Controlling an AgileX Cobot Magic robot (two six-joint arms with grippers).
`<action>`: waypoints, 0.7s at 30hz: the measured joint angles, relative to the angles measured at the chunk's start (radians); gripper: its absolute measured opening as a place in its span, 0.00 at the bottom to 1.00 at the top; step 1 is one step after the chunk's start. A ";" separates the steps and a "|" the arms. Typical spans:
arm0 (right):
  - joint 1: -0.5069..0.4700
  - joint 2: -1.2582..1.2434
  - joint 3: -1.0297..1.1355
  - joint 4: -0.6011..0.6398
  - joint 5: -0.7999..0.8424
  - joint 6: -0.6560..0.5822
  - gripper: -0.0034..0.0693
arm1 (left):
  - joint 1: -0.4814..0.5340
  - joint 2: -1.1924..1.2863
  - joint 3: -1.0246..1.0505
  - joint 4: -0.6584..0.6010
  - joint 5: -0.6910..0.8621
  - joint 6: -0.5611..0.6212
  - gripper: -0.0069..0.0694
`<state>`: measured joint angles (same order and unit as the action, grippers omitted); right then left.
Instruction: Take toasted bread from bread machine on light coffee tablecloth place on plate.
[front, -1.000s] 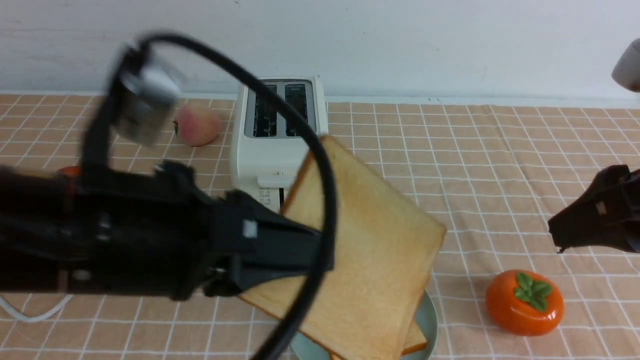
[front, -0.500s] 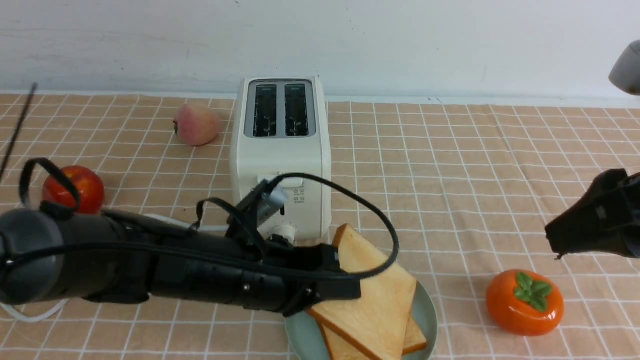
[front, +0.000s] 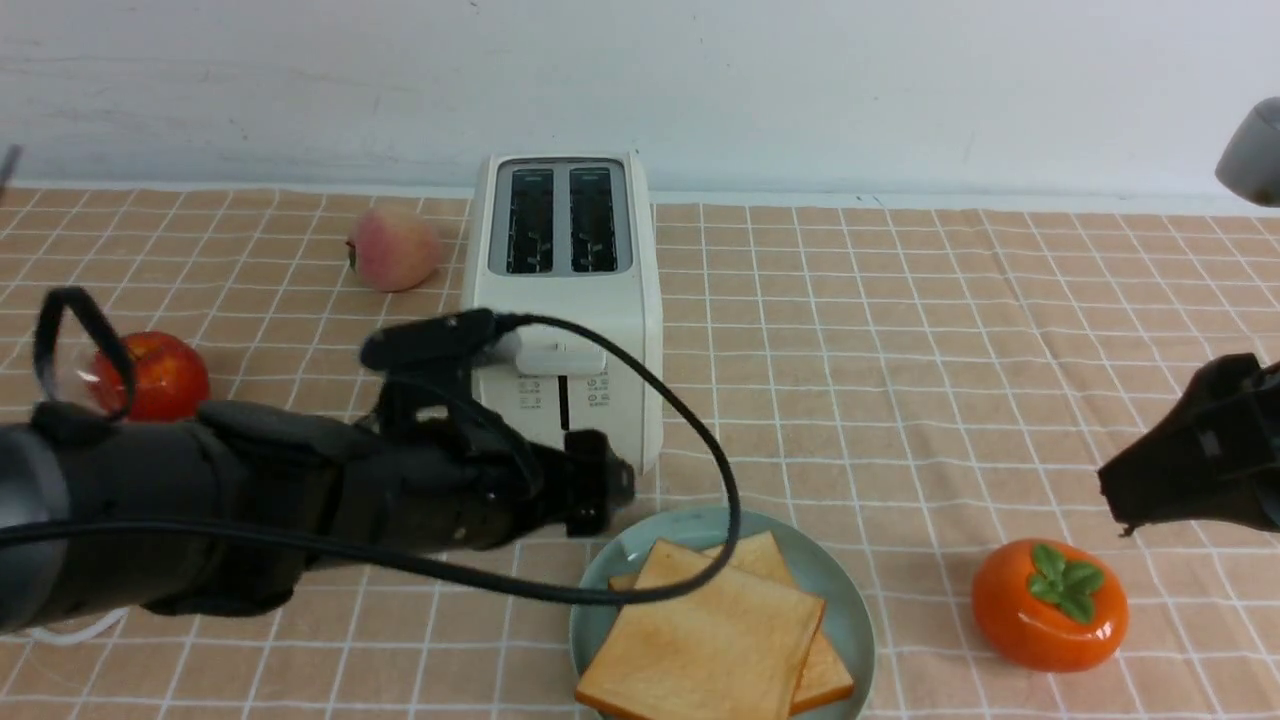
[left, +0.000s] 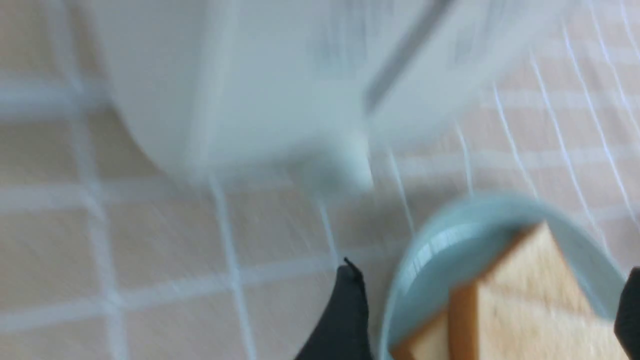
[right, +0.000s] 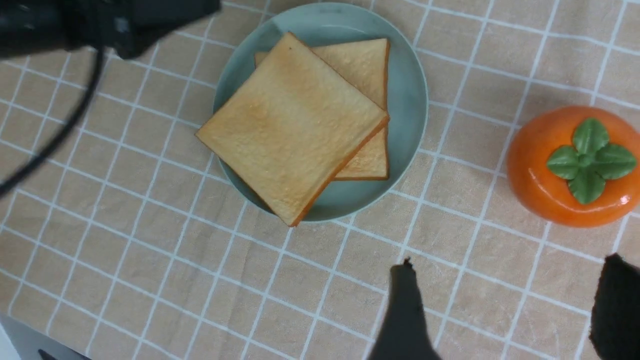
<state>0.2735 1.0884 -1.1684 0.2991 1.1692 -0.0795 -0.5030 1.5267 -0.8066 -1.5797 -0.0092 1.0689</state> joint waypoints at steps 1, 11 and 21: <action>0.000 0.000 0.000 -0.015 -0.001 0.000 0.70 | 0.000 -0.043 0.000 0.020 -0.029 0.015 0.92; -0.078 -0.086 0.039 -0.215 -0.174 0.136 0.14 | 0.000 -0.417 0.000 -0.121 -0.134 0.329 0.20; -0.131 -0.465 0.469 -0.262 -0.571 0.152 0.02 | 0.000 -0.527 0.019 -0.172 -0.331 0.641 0.07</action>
<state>0.1423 0.6239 -0.6990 0.0372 0.5987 0.0726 -0.5030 0.9994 -0.7880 -1.7516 -0.3404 1.7104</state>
